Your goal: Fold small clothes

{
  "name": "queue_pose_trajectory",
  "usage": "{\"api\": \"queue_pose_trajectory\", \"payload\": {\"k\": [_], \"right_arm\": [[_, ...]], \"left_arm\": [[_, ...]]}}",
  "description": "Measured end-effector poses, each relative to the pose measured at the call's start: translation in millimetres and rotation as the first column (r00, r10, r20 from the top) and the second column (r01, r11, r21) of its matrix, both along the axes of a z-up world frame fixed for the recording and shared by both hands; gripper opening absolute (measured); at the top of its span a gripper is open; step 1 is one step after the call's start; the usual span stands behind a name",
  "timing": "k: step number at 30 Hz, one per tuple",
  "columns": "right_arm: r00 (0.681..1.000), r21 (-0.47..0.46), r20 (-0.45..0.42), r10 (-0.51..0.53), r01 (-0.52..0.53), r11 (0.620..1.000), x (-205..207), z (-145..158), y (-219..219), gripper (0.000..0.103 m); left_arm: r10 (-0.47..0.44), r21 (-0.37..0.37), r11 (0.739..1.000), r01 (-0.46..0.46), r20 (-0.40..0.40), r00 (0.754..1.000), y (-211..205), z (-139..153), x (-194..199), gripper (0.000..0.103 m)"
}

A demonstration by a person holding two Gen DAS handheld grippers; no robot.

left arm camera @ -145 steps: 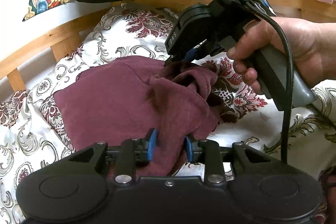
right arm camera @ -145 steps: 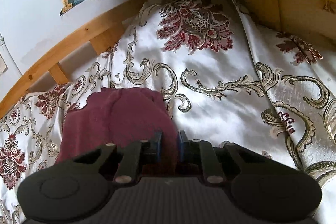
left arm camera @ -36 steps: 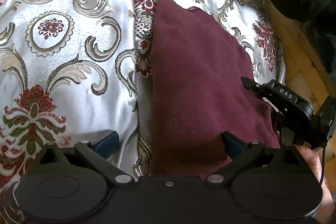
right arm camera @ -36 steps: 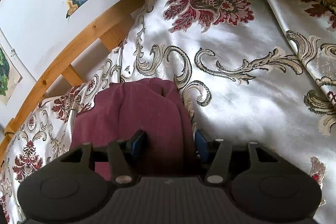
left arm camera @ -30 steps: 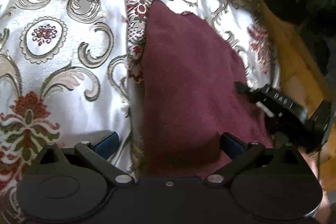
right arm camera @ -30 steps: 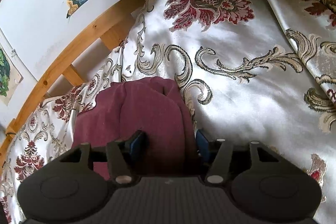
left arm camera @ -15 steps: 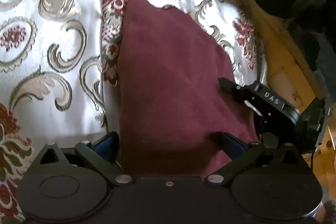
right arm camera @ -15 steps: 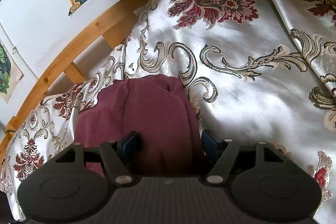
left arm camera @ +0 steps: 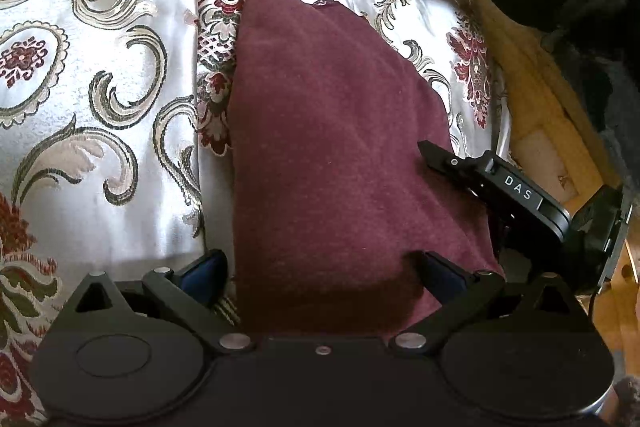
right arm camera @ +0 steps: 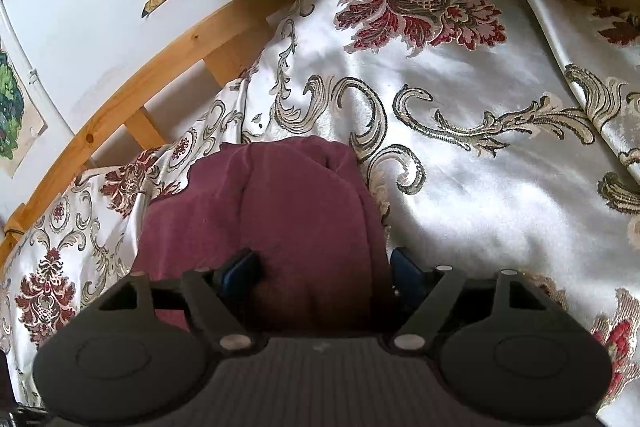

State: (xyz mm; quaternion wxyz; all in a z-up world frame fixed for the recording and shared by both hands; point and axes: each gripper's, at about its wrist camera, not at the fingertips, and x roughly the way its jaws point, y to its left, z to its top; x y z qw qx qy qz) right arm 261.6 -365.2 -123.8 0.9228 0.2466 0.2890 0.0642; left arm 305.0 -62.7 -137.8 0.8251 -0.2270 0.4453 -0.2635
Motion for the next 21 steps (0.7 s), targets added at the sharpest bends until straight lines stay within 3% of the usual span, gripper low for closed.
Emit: {"api": "queue_pose_trajectory", "payload": {"k": [3, 7, 9, 12, 16, 21], "right_arm": [[1.000, -0.019, -0.010, -0.011, 0.010, 1.000, 0, 2, 2, 0.070], [1.000, 0.005, -0.029, -0.010, 0.010, 1.000, 0, 6, 1, 0.042], [1.000, -0.012, -0.018, -0.007, 0.007, 1.000, -1, 9, 4, 0.036], [1.000, -0.043, 0.011, -0.010, 0.010, 0.999, -4, 16, 9, 0.032], [0.998, -0.069, 0.059, -0.026, 0.030, 0.997, -7, 28, 15, 0.021], [0.992, -0.110, 0.130, 0.005, 0.010, 0.994, -16, 47, 31, 0.017]], "left_arm": [[-0.002, -0.004, 1.000, 0.002, -0.009, 1.000, 1, 1, 1, 0.102], [0.012, -0.013, 1.000, -0.012, -0.016, 1.000, 2, 3, 5, 0.093], [0.018, -0.033, 0.999, -0.019, -0.016, 1.000, 5, 4, 6, 0.086], [0.034, -0.054, 0.998, -0.036, -0.041, 0.999, 8, 2, 8, 0.082], [0.047, -0.056, 0.997, -0.049, -0.039, 0.998, 10, 2, 7, 0.068], [0.074, -0.067, 0.995, -0.076, -0.030, 0.997, 16, 7, 2, 0.049]]}}
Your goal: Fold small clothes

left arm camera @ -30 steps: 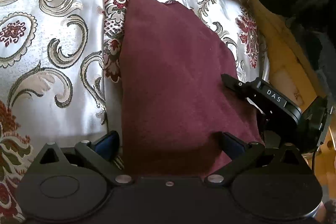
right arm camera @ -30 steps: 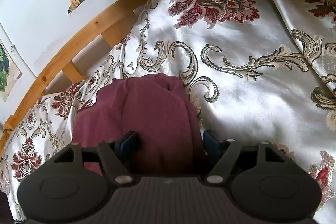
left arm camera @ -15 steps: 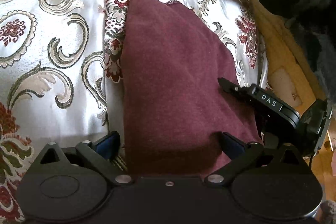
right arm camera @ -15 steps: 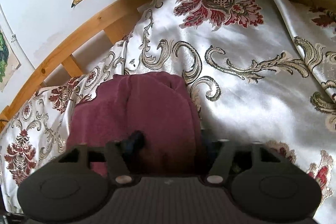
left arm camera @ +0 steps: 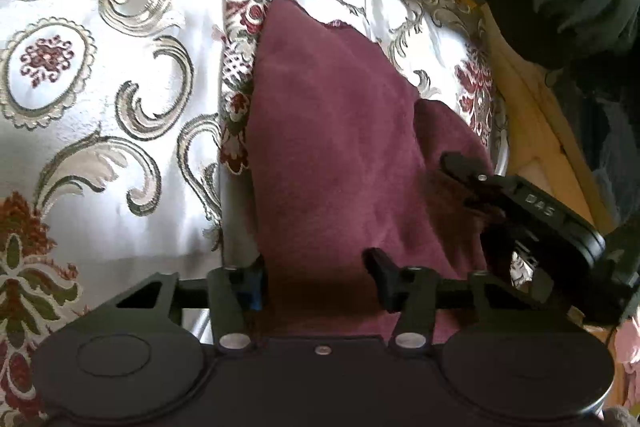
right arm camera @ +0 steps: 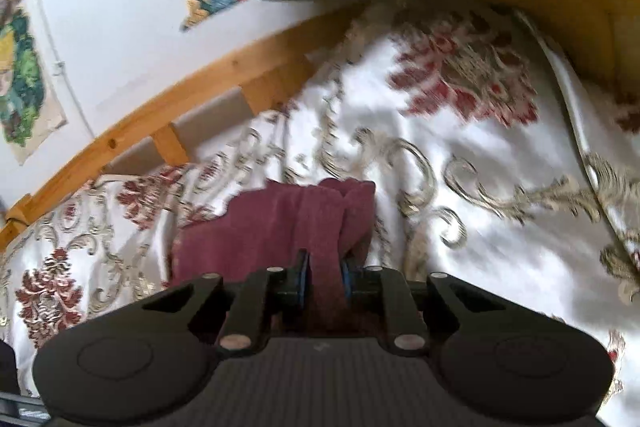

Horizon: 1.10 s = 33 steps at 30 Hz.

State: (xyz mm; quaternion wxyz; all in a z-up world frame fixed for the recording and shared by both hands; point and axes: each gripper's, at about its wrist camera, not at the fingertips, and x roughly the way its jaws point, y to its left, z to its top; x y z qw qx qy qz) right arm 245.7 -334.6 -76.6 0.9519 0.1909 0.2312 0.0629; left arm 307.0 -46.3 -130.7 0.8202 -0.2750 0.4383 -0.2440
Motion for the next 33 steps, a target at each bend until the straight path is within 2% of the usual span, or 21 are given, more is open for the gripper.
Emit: {"api": "queue_pose_trajectory", "payload": {"k": [3, 8, 12, 16, 17, 19, 21, 24, 28, 30, 32, 33], "right_arm": [[0.996, -0.021, 0.088, 0.023, -0.021, 1.000, -13, 18, 11, 0.017], [0.968, -0.133, 0.229, 0.107, -0.078, 0.988, -22, 48, 39, 0.017], [0.953, -0.136, 0.273, 0.134, -0.099, 0.986, 2, 61, 57, 0.017], [0.949, -0.132, 0.268, 0.169, -0.138, 0.982, 40, 52, 72, 0.017], [0.952, -0.137, 0.251, 0.176, -0.145, 0.980, 47, 46, 76, 0.017], [0.966, -0.134, 0.187, 0.179, -0.156, 0.979, 65, 28, 81, 0.017], [0.981, -0.086, 0.126, 0.147, -0.137, 0.987, 78, 9, 77, 0.017], [0.991, -0.031, 0.082, 0.109, -0.107, 0.994, 84, -6, 63, 0.020], [0.994, -0.015, 0.076, 0.081, -0.080, 0.997, 82, -6, 54, 0.040], [0.995, -0.029, 0.068, 0.067, -0.066, 0.997, 80, -5, 54, 0.044], [0.997, -0.042, 0.062, 0.052, -0.050, 0.998, 75, -4, 53, 0.050], [0.997, -0.052, 0.060, 0.040, -0.037, 0.998, 72, -3, 53, 0.057]], "left_arm": [[0.020, 0.009, 1.000, -0.020, 0.034, 0.999, 6, 12, -9, 0.045], [0.060, 0.056, 0.996, -0.070, 0.165, 0.984, 14, 43, -20, 0.044], [0.117, 0.121, 0.980, -0.156, 0.283, 0.952, 26, 59, -18, 0.044], [0.148, 0.221, 0.946, -0.237, 0.356, 0.923, 39, 59, -10, 0.045], [0.152, 0.243, 0.938, -0.247, 0.350, 0.924, 43, 54, -7, 0.045], [0.174, 0.270, 0.929, -0.255, 0.289, 0.941, 47, 41, 4, 0.045], [0.204, 0.249, 0.934, -0.257, 0.217, 0.954, 54, 28, 12, 0.048], [0.227, 0.218, 0.939, -0.268, 0.195, 0.954, 59, 26, 14, 0.052], [0.225, 0.231, 0.935, -0.269, 0.199, 0.954, 57, 25, 13, 0.056], [0.227, 0.229, 0.935, -0.269, 0.194, 0.954, 56, 26, 14, 0.063], [0.226, 0.219, 0.939, -0.264, 0.185, 0.956, 56, 27, 12, 0.075], [0.225, 0.217, 0.940, -0.263, 0.183, 0.957, 54, 28, 12, 0.078]]}}
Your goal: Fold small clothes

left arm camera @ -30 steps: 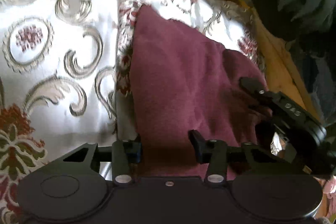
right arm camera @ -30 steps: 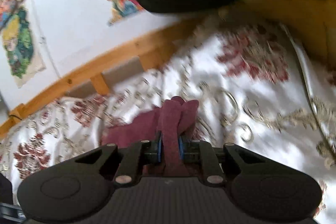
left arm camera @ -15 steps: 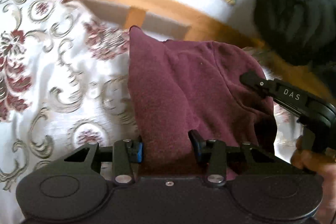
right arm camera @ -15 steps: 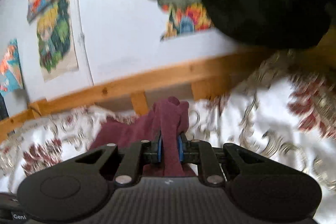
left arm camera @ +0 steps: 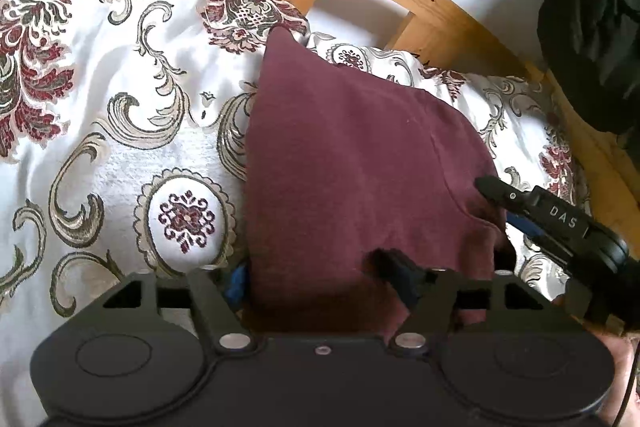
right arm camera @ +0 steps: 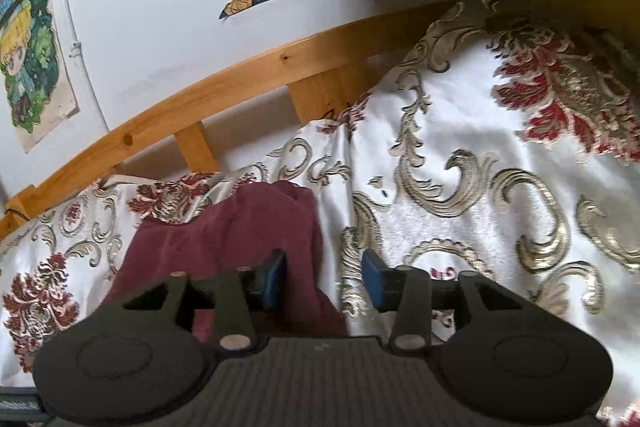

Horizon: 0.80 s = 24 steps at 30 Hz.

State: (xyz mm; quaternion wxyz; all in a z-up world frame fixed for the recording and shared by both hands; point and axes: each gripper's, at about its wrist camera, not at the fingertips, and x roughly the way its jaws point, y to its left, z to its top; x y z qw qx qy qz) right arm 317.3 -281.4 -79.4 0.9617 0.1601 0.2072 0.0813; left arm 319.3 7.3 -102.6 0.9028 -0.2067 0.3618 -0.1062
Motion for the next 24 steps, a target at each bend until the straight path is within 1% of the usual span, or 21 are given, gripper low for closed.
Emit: {"api": "queue_pose_trajectory", "payload": {"k": [1, 2, 3, 4, 5, 6, 7, 12, 15, 18, 21, 24], "right_arm": [[1.000, -0.007, -0.001, -0.010, 0.010, 1.000, -3, 2, 0, 0.065], [1.000, -0.010, 0.001, -0.021, 0.021, 1.000, -7, 5, -1, 0.067], [1.000, -0.009, 0.007, -0.027, 0.028, 1.000, -11, 7, -1, 0.073], [0.999, -0.009, 0.015, -0.035, 0.035, 0.999, -16, 10, -2, 0.079], [0.999, -0.013, 0.028, -0.044, 0.044, 0.999, -22, 14, -3, 0.082], [0.998, -0.016, 0.040, -0.050, 0.051, 0.999, -27, 19, -3, 0.087], [0.997, -0.020, 0.056, -0.054, 0.055, 0.998, -35, 24, -3, 0.090], [0.989, -0.055, 0.142, -0.051, 0.059, 0.997, -76, 51, 1, 0.101], [0.979, -0.080, 0.197, -0.042, 0.059, 0.995, -100, 68, 5, 0.102], [0.968, -0.085, 0.246, -0.046, 0.069, 0.994, -127, 81, 9, 0.102], [0.956, -0.113, 0.290, -0.049, 0.085, 0.990, -154, 90, 12, 0.103], [0.945, -0.139, 0.323, -0.047, 0.097, 0.985, -179, 96, 13, 0.103]], "left_arm": [[0.000, -0.001, 1.000, 0.000, 0.000, 1.000, -1, 1, 0, 0.082], [0.002, 0.002, 1.000, -0.002, 0.002, 1.000, -2, 2, 0, 0.085], [0.002, 0.008, 1.000, -0.002, 0.005, 1.000, -2, 5, -1, 0.086], [-0.001, 0.015, 1.000, 0.000, 0.009, 1.000, -3, 8, -4, 0.091], [-0.004, 0.024, 1.000, 0.004, 0.019, 1.000, -4, 12, -7, 0.096], [-0.008, 0.031, 0.999, 0.007, 0.032, 0.999, -5, 16, -10, 0.097], [-0.013, 0.039, 0.999, 0.011, 0.048, 0.999, -5, 21, -14, 0.098], [-0.047, 0.117, 0.993, 0.029, 0.153, 0.987, -9, 52, -44, 0.101], [-0.068, 0.168, 0.985, 0.033, 0.208, 0.976, -12, 71, -64, 0.102], [-0.071, 0.207, 0.978, 0.018, 0.256, 0.964, -14, 89, -83, 0.102], [-0.064, 0.221, 0.975, -0.001, 0.288, 0.955, -12, 104, -103, 0.102], [-0.051, 0.220, 0.975, -0.019, 0.309, 0.950, -7, 116, -125, 0.102]]}}
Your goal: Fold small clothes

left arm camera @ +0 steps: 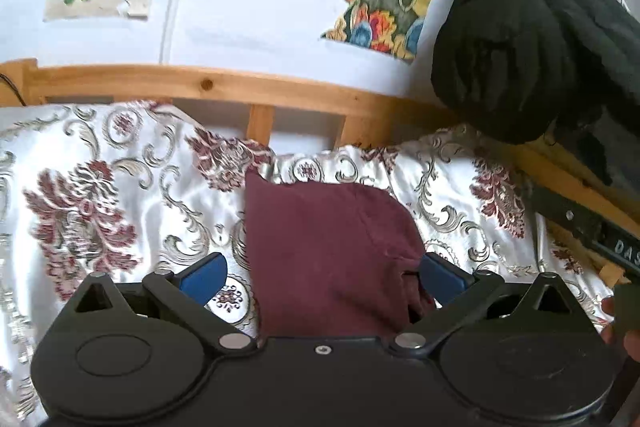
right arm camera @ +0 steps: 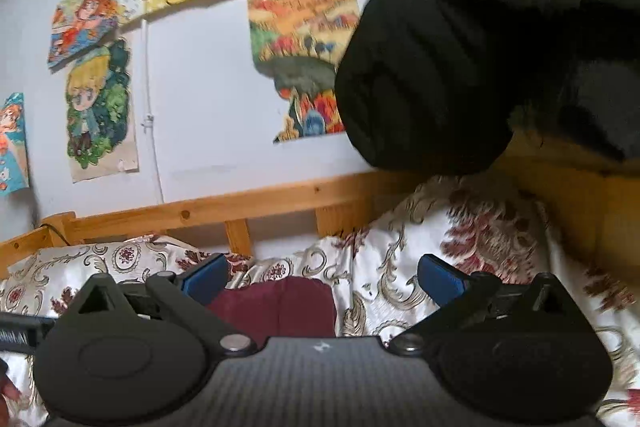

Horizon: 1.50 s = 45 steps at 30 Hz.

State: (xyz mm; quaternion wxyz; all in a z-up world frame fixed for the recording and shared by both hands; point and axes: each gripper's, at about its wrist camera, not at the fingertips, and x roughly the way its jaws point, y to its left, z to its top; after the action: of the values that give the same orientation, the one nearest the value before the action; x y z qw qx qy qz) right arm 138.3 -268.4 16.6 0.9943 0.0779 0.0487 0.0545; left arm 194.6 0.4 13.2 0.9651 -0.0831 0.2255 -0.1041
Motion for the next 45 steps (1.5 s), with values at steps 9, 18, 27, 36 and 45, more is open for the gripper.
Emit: {"api": "queue_pose_trajectory", "payload": {"k": [9, 18, 27, 36, 45], "right_arm": [[0.996, -0.020, 0.087, -0.019, 0.021, 1.000, -76, 10, -3, 0.103], [0.992, 0.005, 0.115, -0.050, 0.049, 0.999, -123, 11, -6, 0.103], [0.996, -0.079, 0.073, -0.043, 0.049, 0.996, -152, 5, 9, 0.103], [0.983, -0.118, -0.142, -0.113, 0.097, 0.988, -166, -17, 18, 0.103], [0.935, -0.102, -0.299, -0.192, 0.169, 0.980, -161, -37, 9, 0.103]], "left_arm": [[0.016, -0.012, 1.000, -0.015, 0.073, 0.997, 13, 26, -61, 0.102], [0.004, 0.017, 1.000, -0.005, 0.102, 0.995, 21, 27, -103, 0.102], [-0.011, 0.067, 0.998, 0.003, 0.123, 0.992, 25, 17, -134, 0.102], [-0.063, 0.172, 0.984, 0.053, 0.048, 0.997, 11, -21, -151, 0.102], [-0.006, 0.206, 0.978, 0.017, -0.055, 0.998, 9, -37, -138, 0.102]]}}
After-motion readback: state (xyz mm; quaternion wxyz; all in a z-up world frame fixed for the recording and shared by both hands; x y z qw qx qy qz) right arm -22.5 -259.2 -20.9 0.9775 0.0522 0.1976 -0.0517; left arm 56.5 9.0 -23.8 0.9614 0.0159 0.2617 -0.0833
